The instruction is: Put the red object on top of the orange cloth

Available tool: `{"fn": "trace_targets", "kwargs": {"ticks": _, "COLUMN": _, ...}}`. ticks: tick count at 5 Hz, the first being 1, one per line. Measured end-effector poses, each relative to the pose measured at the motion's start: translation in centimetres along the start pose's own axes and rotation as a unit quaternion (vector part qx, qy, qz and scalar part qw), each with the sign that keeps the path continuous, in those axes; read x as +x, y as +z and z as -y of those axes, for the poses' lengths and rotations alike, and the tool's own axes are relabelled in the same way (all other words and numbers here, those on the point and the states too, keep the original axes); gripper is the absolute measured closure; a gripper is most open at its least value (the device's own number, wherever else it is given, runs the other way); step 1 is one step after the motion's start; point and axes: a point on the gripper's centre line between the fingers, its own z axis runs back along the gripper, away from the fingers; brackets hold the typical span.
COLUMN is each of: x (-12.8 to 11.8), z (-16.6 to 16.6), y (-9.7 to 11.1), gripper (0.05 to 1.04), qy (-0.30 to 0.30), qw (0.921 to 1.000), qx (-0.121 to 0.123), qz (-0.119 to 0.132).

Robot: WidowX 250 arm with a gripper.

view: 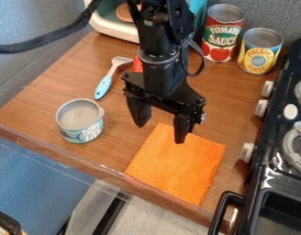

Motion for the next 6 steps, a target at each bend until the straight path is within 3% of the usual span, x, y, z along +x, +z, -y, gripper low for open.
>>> {"fn": "trace_targets", "kwargs": {"ticks": 1, "x": -0.3, "z": -0.1, "y": -0.8, "gripper": 0.085, "qy": 0.0, "qw": 0.9999, "qx": 0.001, "qz": -0.016}}
{"fn": "trace_targets", "kwargs": {"ticks": 2, "x": 1.5, "z": -2.5, "y": -1.1, "gripper": 0.085, "qy": 0.027, "qw": 0.9995, "qx": 0.01, "qz": -0.016}}
{"fn": "trace_targets", "kwargs": {"ticks": 4, "x": 4.5, "z": -8.6, "y": -1.2, "gripper": 0.085, "qy": 0.096, "qw": 0.9948, "qx": 0.033, "qz": 0.007}}
{"fn": "trace_targets", "kwargs": {"ticks": 6, "x": 9.0, "z": -10.5, "y": -1.2, "gripper": 0.085, "qy": 0.151, "qw": 0.9866, "qx": 0.048, "qz": 0.038}}
